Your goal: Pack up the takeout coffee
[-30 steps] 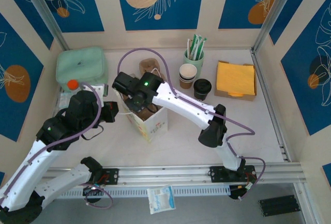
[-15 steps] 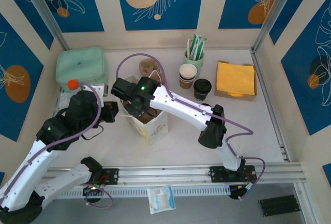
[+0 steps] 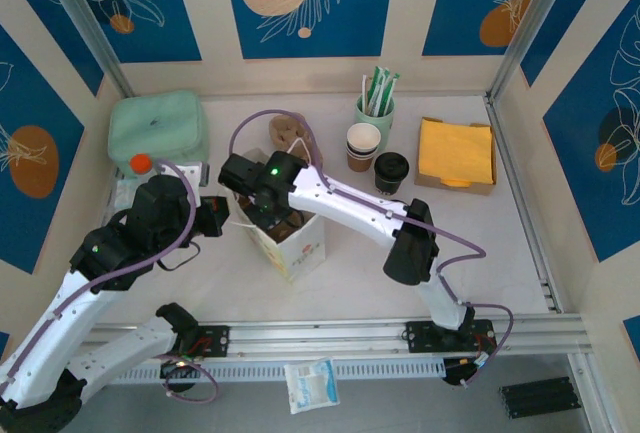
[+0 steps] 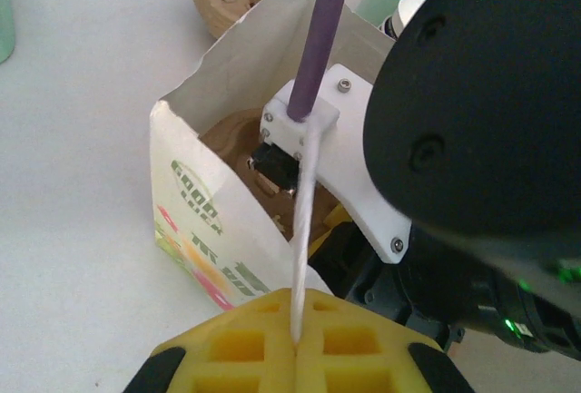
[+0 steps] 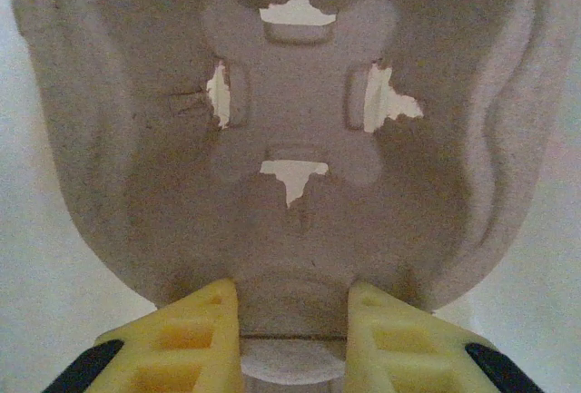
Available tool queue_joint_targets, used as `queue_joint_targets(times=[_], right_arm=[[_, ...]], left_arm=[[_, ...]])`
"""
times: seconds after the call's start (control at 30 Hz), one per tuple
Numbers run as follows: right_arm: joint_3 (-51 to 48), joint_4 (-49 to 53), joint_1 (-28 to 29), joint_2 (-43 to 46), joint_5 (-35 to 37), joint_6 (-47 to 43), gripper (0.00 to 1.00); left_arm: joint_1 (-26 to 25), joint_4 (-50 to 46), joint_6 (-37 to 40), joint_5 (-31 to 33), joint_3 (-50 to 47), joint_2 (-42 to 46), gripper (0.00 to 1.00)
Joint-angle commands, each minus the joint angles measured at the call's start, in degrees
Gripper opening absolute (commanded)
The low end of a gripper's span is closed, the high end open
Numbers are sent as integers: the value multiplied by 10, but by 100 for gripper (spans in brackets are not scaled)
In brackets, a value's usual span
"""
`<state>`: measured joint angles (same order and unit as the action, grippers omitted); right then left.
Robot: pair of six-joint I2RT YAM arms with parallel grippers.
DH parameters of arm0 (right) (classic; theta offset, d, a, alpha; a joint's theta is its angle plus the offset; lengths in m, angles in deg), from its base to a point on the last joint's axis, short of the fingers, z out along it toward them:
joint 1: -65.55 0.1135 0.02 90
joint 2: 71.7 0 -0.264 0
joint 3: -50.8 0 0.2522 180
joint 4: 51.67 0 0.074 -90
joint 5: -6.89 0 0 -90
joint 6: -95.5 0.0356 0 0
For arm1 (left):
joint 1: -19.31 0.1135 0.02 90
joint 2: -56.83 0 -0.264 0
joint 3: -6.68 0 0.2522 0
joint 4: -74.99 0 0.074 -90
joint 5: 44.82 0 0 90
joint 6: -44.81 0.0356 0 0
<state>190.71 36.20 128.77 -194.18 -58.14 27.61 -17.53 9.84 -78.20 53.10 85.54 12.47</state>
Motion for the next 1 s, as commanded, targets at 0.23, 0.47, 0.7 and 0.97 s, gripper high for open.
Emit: queue_joint_targets(times=[0.23, 0.47, 0.7, 0.97], right_arm=[[-16, -5, -27, 17, -58, 17, 25], [-28, -12, -35, 19, -70, 20, 25], [-28, -10, -38, 0, -79, 19, 25], [-57, -25, -48, -12, -89, 26, 25]], left_arm=[[6, 0, -8, 2, 10, 6, 0], [6, 0, -9, 0, 10, 7, 0], [5, 4, -9, -5, 10, 6, 0], [6, 4, -8, -7, 11, 6, 0]])
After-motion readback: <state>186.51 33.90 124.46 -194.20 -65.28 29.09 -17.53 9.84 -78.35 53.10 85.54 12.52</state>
